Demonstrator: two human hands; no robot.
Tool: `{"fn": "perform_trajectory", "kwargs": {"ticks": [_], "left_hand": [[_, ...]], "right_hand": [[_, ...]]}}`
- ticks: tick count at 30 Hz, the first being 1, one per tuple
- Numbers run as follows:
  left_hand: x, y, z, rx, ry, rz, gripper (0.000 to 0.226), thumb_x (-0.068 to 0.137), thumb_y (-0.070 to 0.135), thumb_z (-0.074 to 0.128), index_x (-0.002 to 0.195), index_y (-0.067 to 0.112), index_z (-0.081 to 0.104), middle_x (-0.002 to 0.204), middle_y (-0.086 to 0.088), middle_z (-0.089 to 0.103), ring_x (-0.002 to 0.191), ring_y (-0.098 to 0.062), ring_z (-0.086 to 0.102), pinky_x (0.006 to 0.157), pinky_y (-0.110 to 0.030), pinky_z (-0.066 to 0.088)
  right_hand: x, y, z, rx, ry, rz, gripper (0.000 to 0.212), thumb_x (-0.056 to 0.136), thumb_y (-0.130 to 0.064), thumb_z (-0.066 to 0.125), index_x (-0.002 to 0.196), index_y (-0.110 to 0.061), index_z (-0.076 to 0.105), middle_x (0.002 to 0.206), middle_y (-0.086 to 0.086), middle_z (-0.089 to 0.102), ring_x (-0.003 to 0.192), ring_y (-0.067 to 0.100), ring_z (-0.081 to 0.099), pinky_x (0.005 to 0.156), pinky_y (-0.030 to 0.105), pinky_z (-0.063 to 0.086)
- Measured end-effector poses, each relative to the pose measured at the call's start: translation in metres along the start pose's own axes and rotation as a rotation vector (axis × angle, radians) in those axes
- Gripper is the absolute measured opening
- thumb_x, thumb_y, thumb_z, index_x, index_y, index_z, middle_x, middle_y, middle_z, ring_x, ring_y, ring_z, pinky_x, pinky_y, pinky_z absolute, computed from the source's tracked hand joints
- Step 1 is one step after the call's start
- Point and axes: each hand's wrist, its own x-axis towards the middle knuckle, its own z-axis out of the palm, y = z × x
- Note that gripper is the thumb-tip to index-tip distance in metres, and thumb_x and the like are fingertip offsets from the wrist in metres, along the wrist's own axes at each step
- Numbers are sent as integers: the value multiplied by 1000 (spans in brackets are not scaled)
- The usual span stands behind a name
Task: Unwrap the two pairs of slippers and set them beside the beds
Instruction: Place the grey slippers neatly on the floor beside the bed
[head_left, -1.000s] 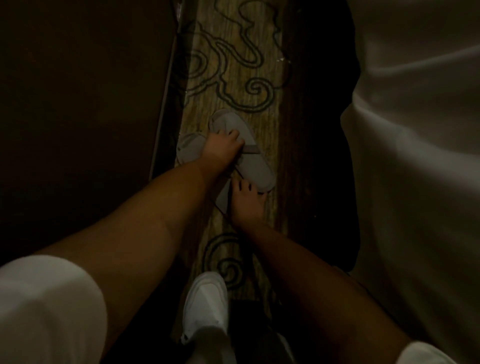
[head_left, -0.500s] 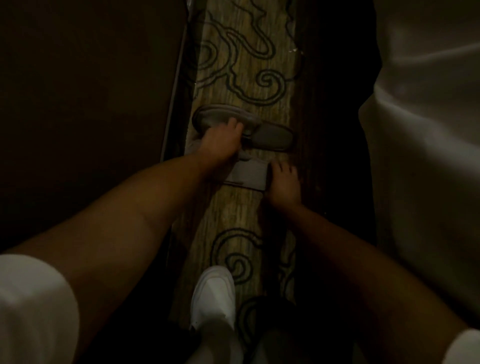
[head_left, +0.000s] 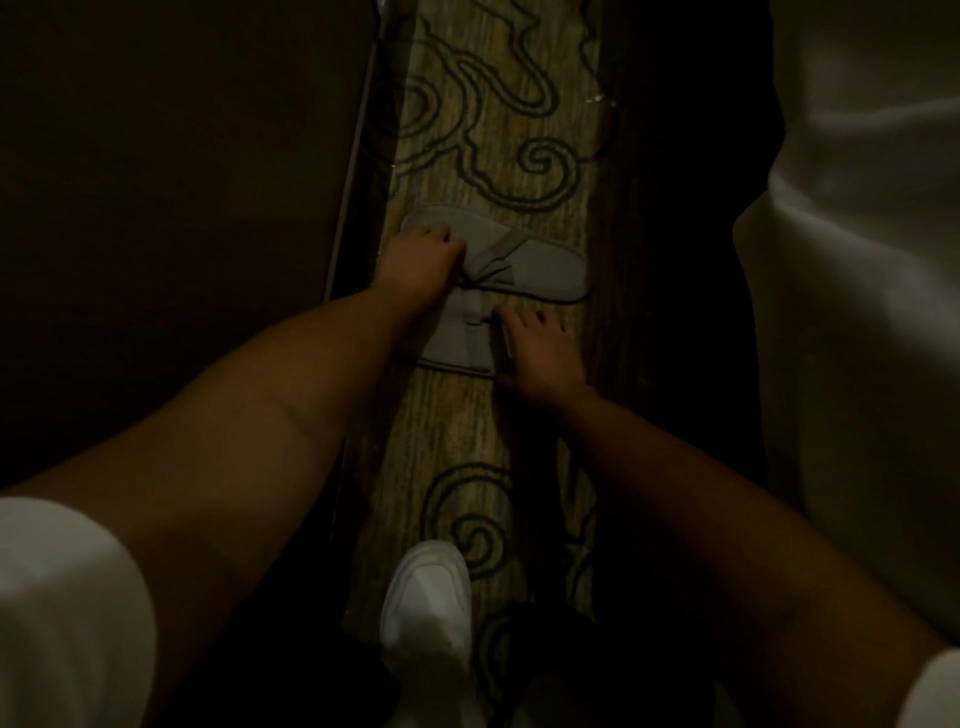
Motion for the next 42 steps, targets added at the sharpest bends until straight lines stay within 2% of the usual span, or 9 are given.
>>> {"fn": "perform_trajectory", "kwargs": {"ticks": [2, 6, 9, 13, 17, 21, 33, 37, 42], "left_hand": [[-1, -1, 4, -5, 23, -15, 35, 97, 29, 53, 128, 12, 55, 128, -19, 53, 114, -37, 55, 75, -39, 43], [7, 2, 13, 25, 23, 9, 53, 99, 39, 50, 147, 18, 42, 139, -21, 46, 127, -39, 45, 101, -47, 38], [16, -1, 14, 61, 24, 75, 58, 99, 46, 48, 153, 28, 37, 142, -24, 42, 129, -43, 43, 105, -49, 35], [20, -10, 14, 84, -7, 109, 59, 99, 50, 47, 153, 30, 35, 145, -27, 38, 132, -44, 40, 105, -50, 35], [17, -10, 15, 30, 5, 64, 53, 96, 53, 49, 143, 28, 47, 134, -24, 46, 127, -41, 44, 101, -48, 36], [12, -9, 14, 47, 57, 61, 39, 93, 39, 54, 126, 19, 60, 125, -23, 53, 119, -40, 49, 96, -46, 38], [3, -16, 16, -227, 97, 82, 36, 96, 26, 59, 123, 2, 57, 134, -22, 46, 122, -36, 47, 92, -41, 41], [-1, -11, 24, -252, 102, 70, 54, 98, 43, 54, 139, 9, 50, 146, -22, 41, 136, -39, 39, 108, -44, 33], [-12, -10, 43, -139, -49, 53, 102, 86, 78, 45, 160, 14, 17, 166, -21, 6, 154, -37, 2, 122, -53, 2]], "right_hand": [[-6, 14, 2, -18, 13, -12, 93, 78, -45, 75, 156, -21, 30, 155, 7, 42, 139, 33, 40, 108, 45, 35], [-7, 24, 4, -36, 30, -13, 98, 74, -46, 76, 157, -20, 29, 155, 7, 43, 141, 32, 39, 107, 45, 36], [-4, 11, 6, -20, 3, -54, 103, 73, -46, 78, 159, -24, 24, 157, 4, 41, 139, 35, 39, 108, 47, 34], [-1, -1, 9, 3, 49, -37, 94, 79, -44, 72, 159, -28, 25, 156, 2, 41, 136, 36, 41, 107, 48, 37], [8, 8, 2, -40, 24, -66, 99, 74, -47, 76, 158, -27, 26, 153, 4, 44, 134, 36, 45, 105, 46, 37], [9, 18, 2, -90, 48, -83, 104, 67, -52, 79, 156, -24, 31, 152, 5, 46, 134, 33, 45, 103, 45, 36], [12, 23, -3, -124, 20, -71, 94, 72, -49, 77, 152, -24, 36, 152, 5, 43, 136, 33, 41, 106, 47, 35], [14, 16, -4, -98, 39, -93, 79, 81, -40, 70, 152, -24, 38, 154, 3, 43, 135, 33, 41, 103, 44, 35], [8, 13, -1, -60, 39, -70, 74, 89, -30, 63, 156, -24, 33, 159, 1, 37, 142, 31, 35, 109, 44, 33]]}}
